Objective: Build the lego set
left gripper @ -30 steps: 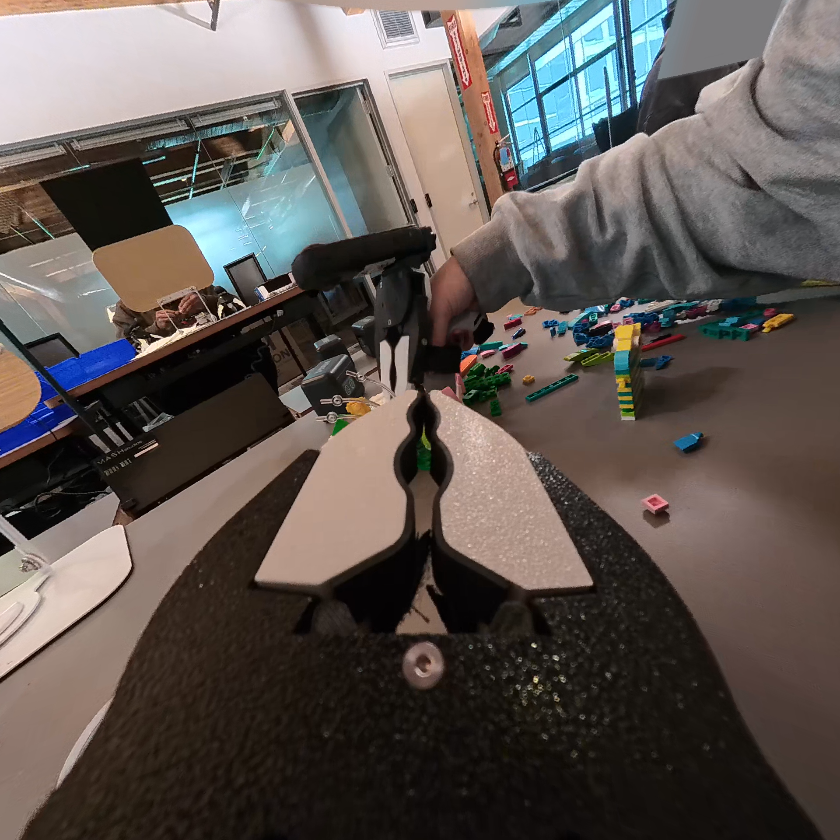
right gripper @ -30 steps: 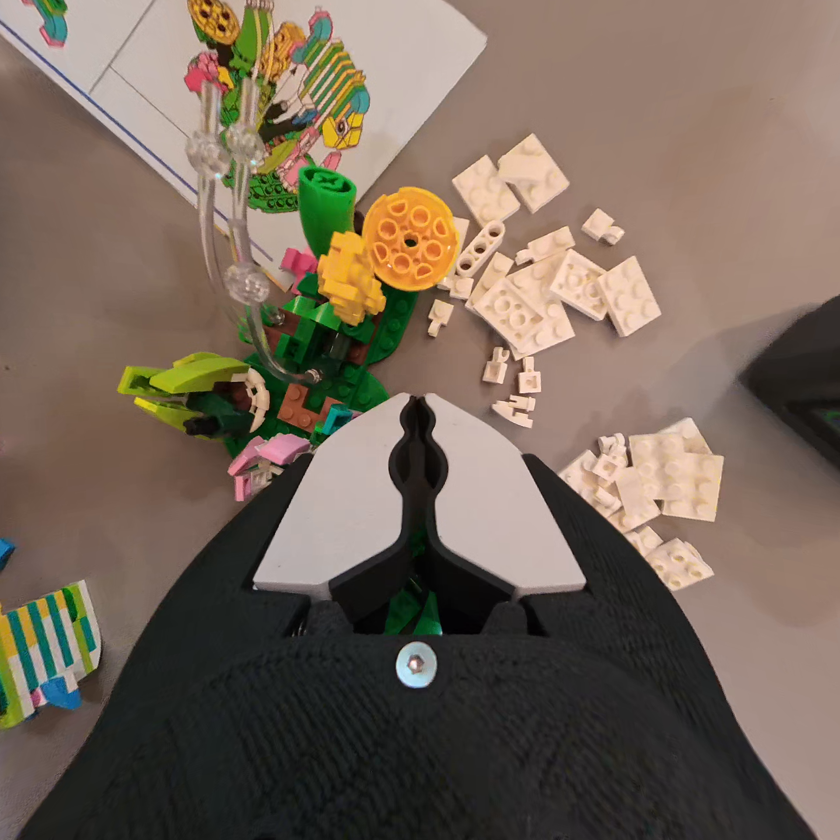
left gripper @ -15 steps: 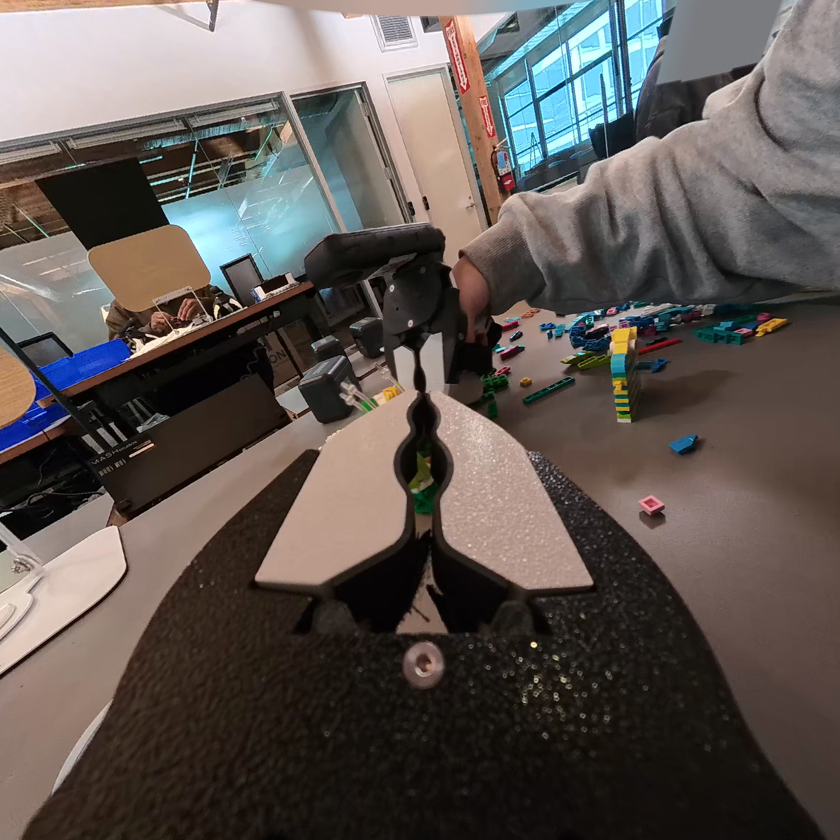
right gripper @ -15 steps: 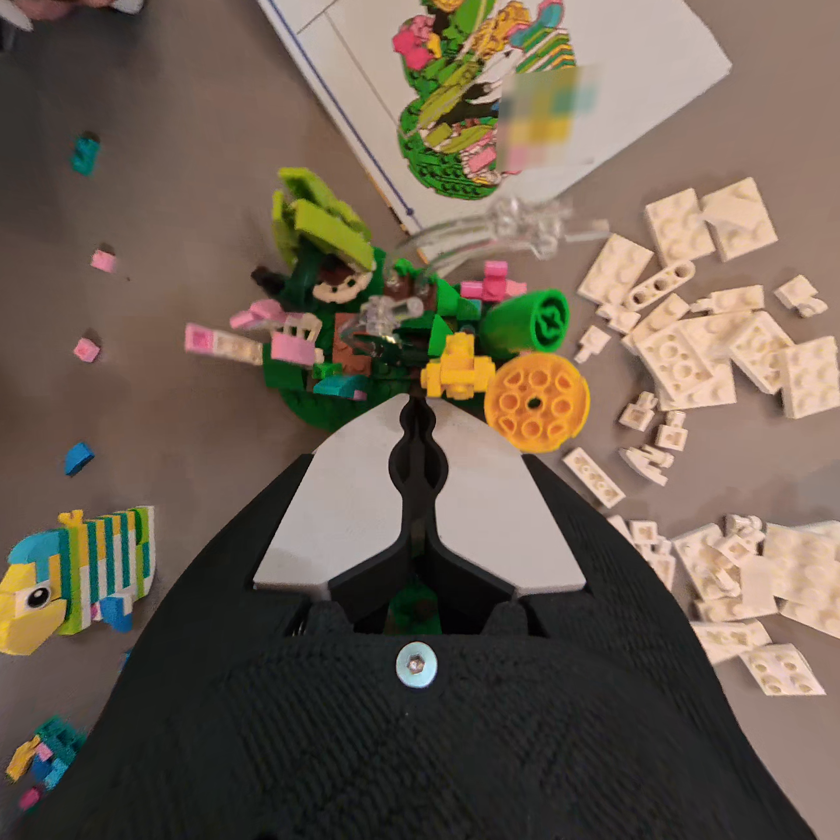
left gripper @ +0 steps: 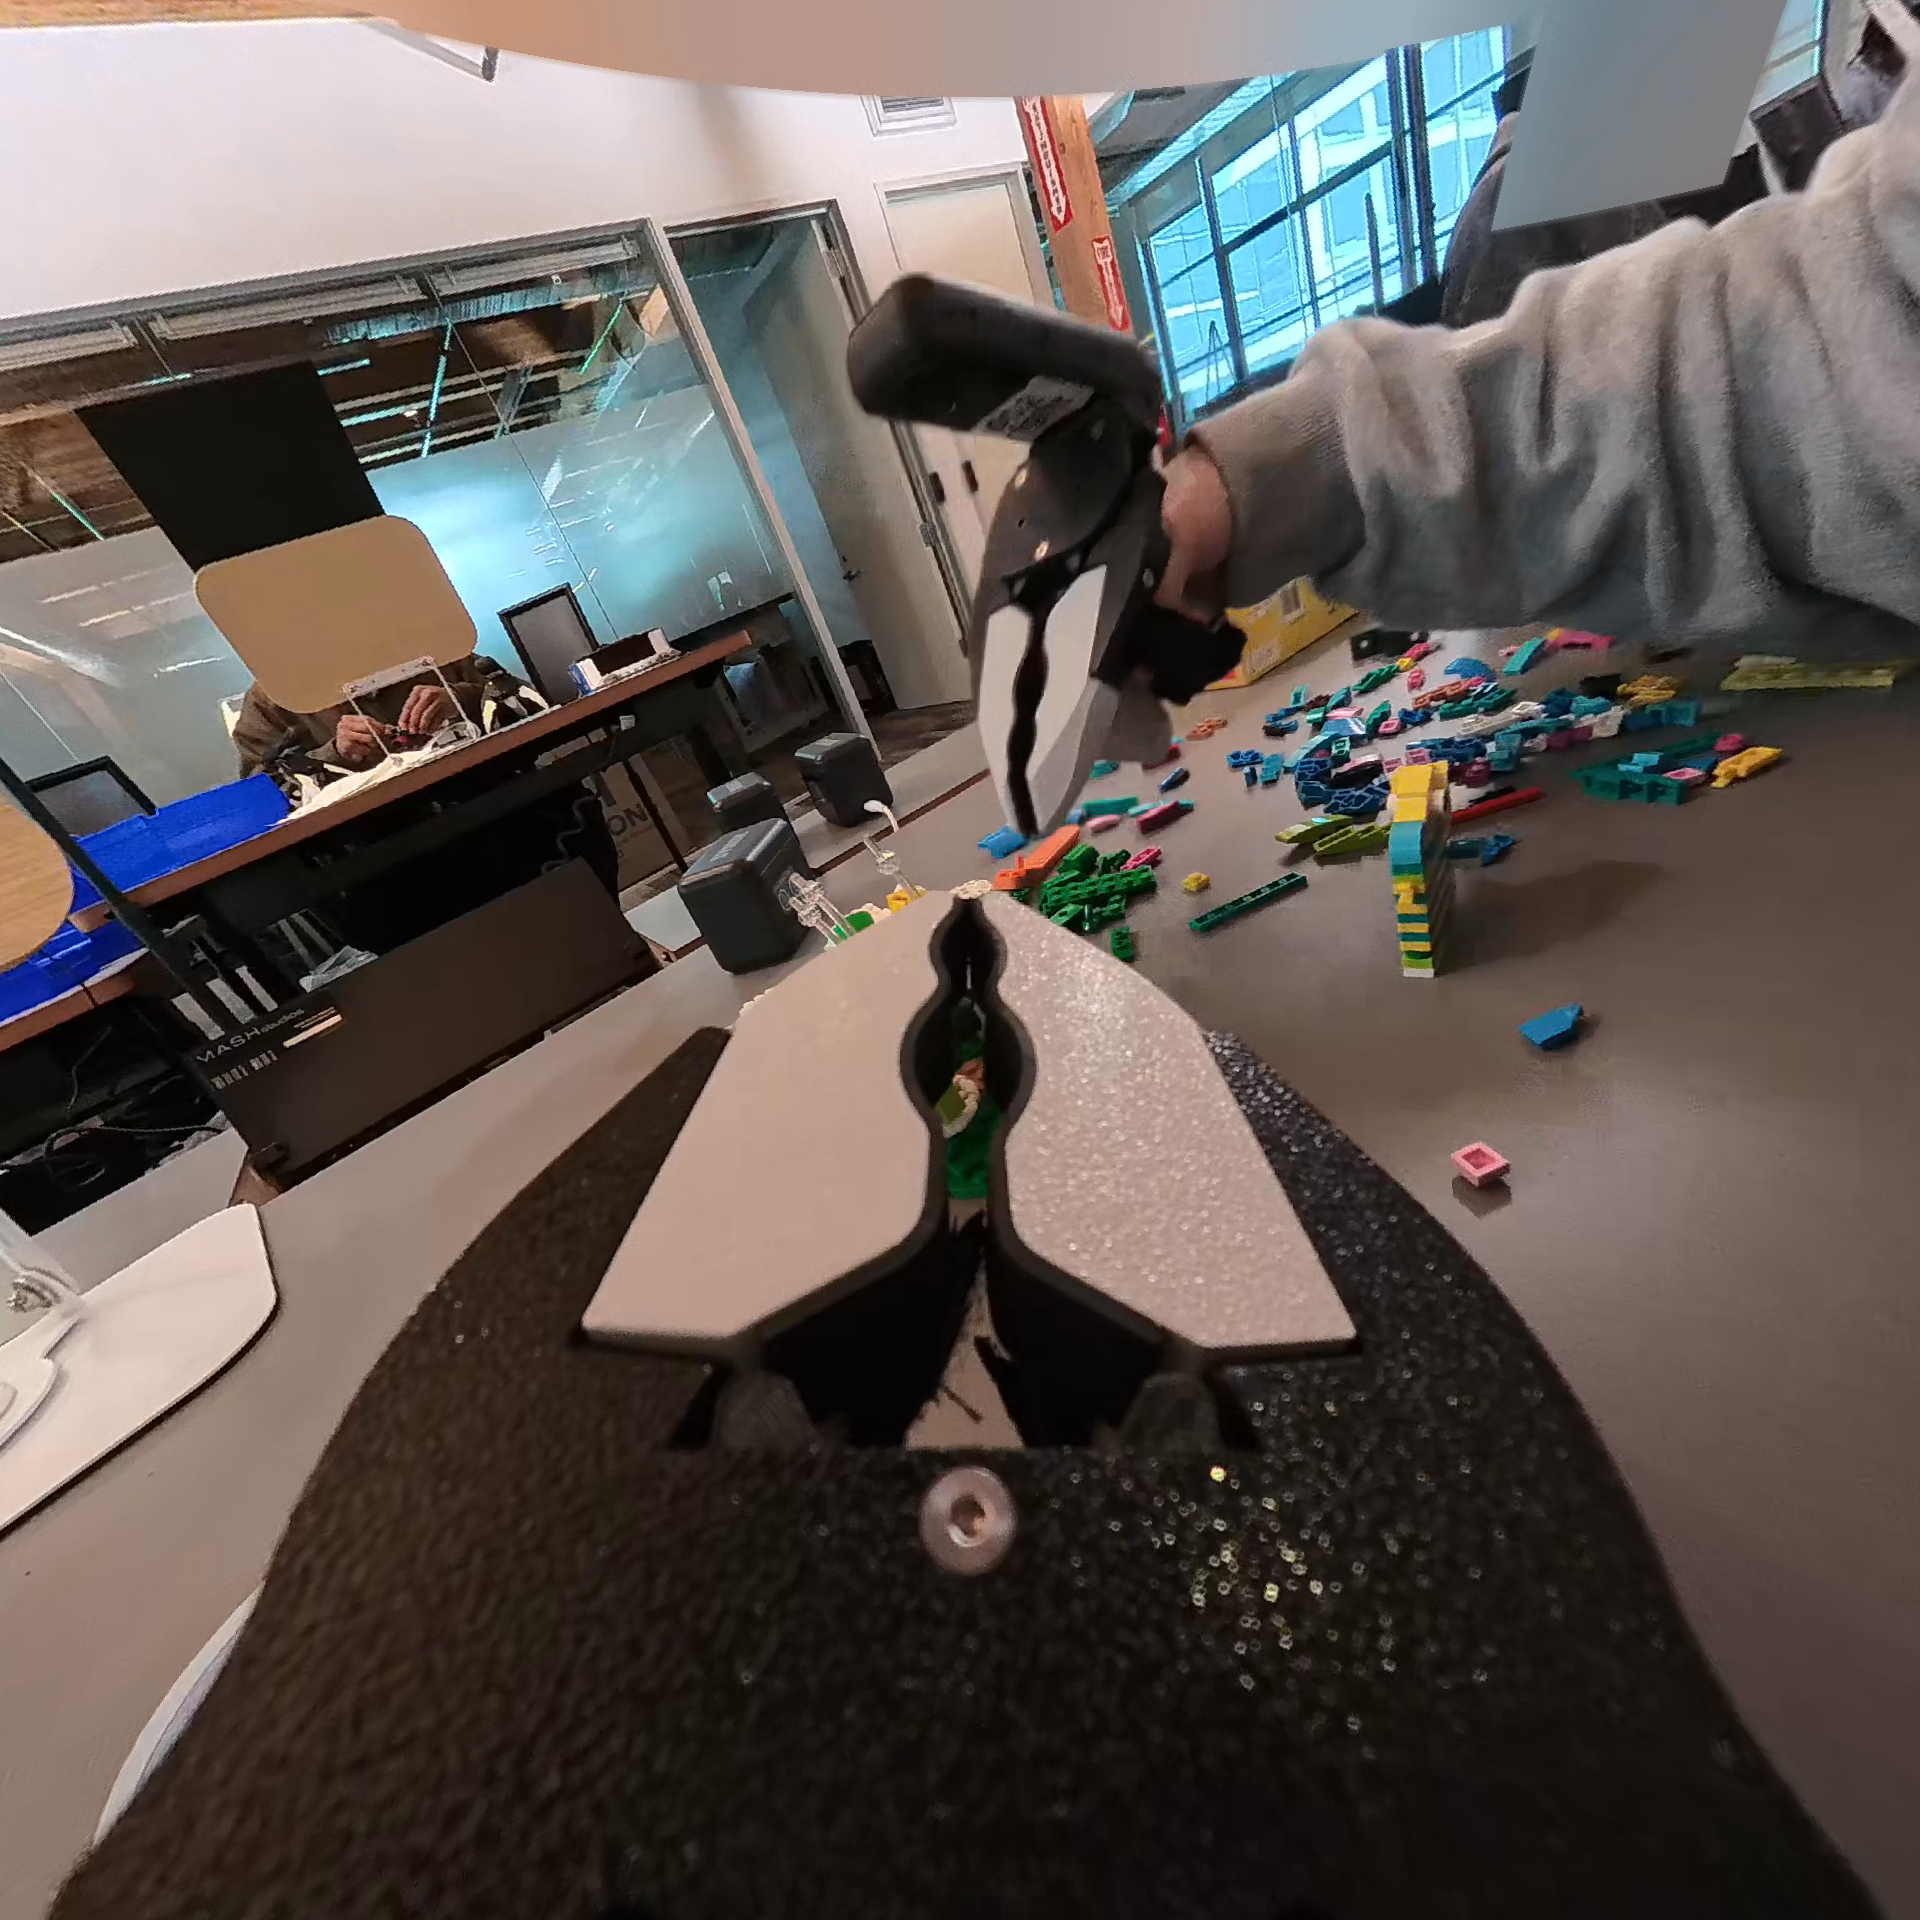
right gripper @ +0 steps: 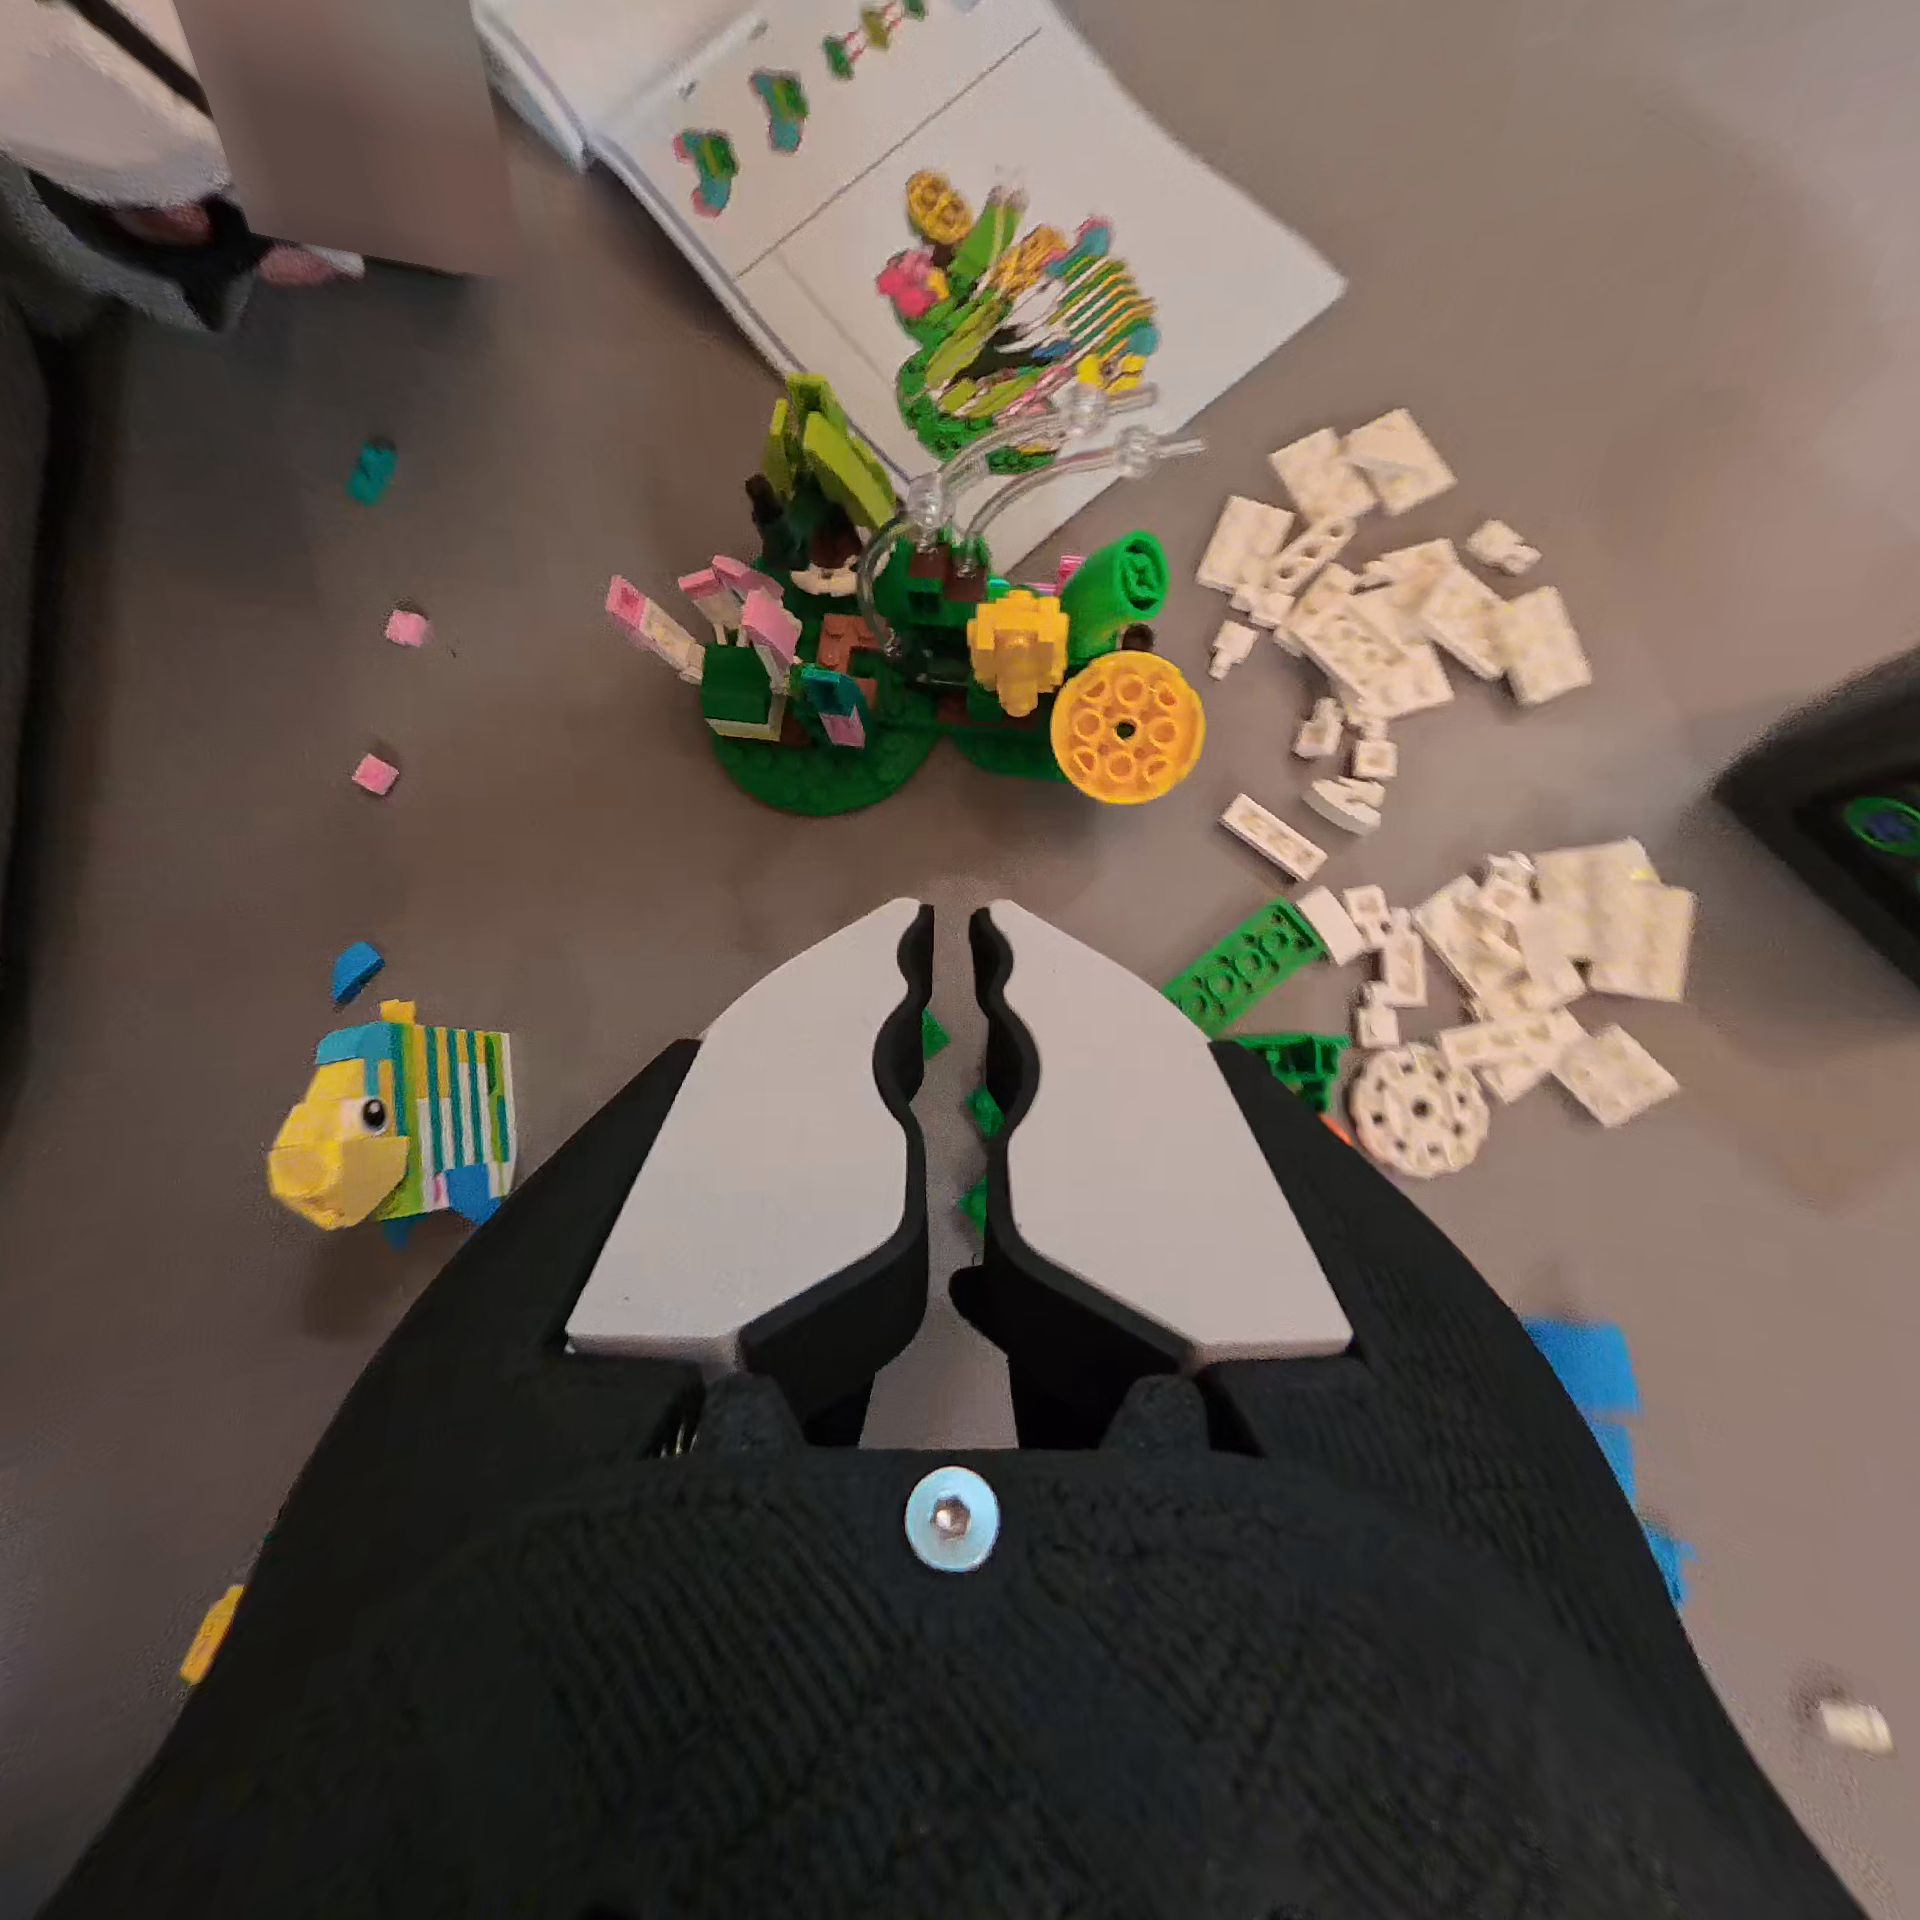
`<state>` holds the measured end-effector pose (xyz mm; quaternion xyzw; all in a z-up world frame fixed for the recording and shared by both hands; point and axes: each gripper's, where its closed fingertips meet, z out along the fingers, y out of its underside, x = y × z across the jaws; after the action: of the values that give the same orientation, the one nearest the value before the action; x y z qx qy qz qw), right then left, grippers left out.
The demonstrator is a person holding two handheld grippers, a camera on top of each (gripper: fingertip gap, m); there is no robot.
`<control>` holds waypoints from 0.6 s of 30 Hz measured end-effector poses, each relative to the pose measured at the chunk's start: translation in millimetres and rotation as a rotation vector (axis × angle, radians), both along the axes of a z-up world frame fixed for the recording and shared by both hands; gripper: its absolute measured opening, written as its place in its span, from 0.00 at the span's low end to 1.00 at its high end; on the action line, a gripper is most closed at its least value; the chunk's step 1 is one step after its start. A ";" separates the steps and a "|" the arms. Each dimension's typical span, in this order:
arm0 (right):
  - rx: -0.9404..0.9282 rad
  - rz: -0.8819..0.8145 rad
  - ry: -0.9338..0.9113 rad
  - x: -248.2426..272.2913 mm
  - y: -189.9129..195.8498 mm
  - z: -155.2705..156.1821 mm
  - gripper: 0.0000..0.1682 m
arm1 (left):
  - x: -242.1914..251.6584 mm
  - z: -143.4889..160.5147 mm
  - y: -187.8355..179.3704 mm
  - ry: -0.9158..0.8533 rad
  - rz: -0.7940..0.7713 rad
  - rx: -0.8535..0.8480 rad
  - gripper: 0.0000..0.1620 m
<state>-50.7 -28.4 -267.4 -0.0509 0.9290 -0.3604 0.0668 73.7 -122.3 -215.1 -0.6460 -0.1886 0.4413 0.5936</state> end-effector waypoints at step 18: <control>-0.091 -0.228 0.135 -11.1 52.0 18.8 0.05 | -0.5 0.6 0.3 -0.005 -0.006 0.010 0.00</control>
<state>-61.8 23.6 -248.5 0.0279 0.9139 -0.4029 -0.0398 73.2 -122.0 -214.6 -0.6445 -0.1904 0.4372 0.5977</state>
